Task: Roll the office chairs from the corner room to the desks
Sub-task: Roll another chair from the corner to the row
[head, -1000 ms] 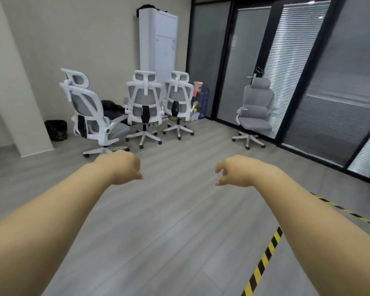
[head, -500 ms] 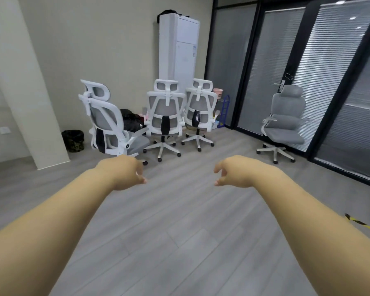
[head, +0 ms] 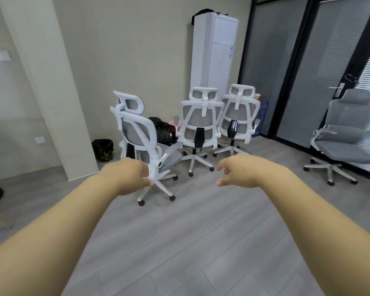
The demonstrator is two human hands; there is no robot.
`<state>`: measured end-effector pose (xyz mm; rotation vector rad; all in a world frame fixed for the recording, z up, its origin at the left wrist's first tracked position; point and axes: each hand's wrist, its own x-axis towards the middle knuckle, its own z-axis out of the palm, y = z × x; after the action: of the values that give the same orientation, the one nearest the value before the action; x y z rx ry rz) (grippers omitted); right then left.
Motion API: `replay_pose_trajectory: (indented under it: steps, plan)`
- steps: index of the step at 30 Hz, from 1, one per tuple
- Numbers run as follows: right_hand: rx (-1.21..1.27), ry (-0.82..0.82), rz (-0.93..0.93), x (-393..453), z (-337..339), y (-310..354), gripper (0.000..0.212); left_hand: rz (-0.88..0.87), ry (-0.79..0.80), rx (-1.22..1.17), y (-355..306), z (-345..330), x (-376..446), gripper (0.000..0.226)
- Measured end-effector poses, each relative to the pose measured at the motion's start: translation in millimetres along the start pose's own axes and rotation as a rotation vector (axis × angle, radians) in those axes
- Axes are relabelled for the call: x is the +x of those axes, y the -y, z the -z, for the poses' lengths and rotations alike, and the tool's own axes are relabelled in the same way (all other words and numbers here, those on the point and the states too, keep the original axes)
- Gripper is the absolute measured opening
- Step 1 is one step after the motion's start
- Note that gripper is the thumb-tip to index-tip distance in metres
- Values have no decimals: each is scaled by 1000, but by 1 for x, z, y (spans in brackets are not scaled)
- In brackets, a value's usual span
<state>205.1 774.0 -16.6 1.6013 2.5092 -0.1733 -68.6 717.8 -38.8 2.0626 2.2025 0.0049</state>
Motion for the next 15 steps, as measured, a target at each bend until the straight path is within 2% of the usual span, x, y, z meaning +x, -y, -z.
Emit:
replay_pose_trajectory:
  steps: [8,15]
  plan:
    - [-19,14,84,140,30,76,50,63,-12,-46,123,17,100,29]
    - [16,9,34,249,50,144,47,-2,-44,18,227,36,197,31]
